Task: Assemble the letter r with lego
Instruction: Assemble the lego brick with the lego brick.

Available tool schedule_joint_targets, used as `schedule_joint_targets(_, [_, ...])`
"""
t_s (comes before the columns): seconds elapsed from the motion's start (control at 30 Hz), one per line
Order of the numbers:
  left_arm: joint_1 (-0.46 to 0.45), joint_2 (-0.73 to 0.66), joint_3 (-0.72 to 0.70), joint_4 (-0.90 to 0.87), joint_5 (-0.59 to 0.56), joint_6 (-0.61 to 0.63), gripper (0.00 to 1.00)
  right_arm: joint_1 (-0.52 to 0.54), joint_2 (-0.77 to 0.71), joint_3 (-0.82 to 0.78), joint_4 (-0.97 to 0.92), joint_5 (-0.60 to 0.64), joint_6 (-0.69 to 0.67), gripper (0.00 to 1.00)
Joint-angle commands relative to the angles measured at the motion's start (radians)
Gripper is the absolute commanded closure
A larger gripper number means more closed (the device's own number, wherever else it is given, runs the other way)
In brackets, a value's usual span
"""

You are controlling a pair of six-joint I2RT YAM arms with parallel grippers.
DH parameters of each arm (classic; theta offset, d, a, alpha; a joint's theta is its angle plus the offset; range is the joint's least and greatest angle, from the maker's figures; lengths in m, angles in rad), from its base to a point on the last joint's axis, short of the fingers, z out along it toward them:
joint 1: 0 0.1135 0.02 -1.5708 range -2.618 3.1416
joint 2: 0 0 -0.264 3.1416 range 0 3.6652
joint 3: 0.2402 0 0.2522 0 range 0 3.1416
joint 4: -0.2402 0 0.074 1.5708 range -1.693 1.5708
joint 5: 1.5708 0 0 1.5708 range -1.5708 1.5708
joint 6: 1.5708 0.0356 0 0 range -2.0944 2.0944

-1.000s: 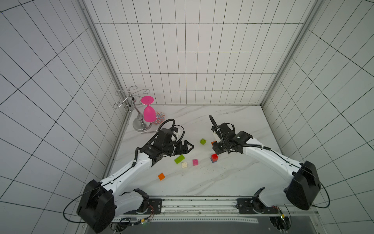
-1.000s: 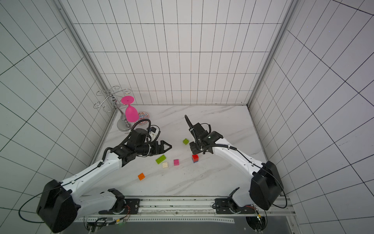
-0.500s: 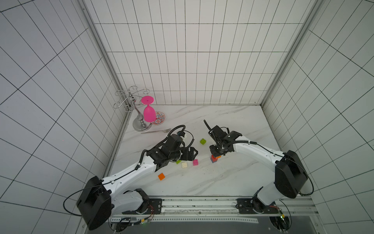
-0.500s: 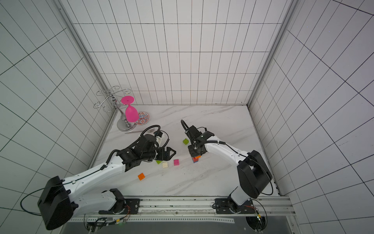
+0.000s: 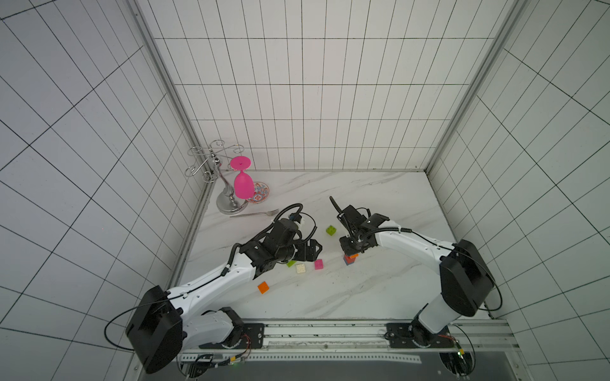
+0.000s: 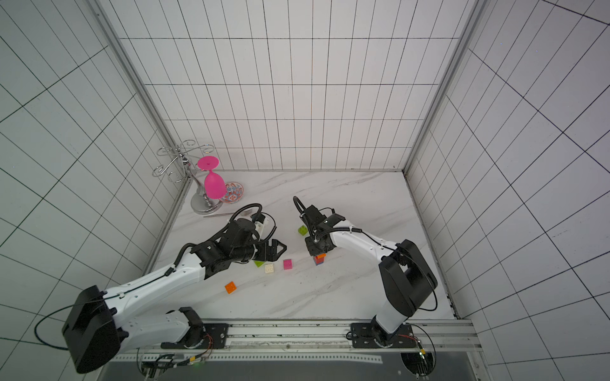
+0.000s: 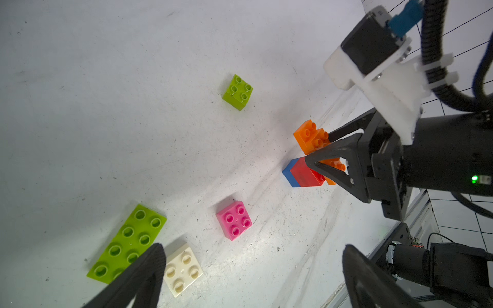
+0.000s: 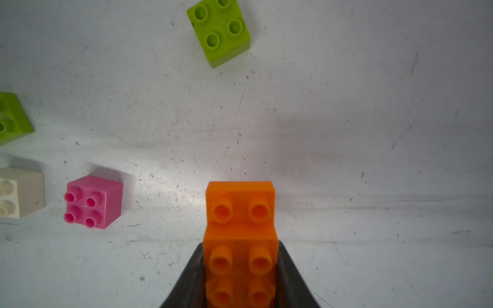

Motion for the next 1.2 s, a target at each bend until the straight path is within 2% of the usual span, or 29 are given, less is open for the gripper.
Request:
schedule_joint_targets(0.0, [-0.004, 0.010, 0.000, -0.002, -0.015, 0.013, 0.05, 0.011, 0.015, 0.030, 0.001, 0.002, 0.015, 1.00])
schedule_joint_targets(1.17, [-0.004, 0.016, 0.006, 0.001, 0.011, 0.012, 0.05, -0.027, -0.018, -0.037, 0.019, -0.069, 0.038, 1.00])
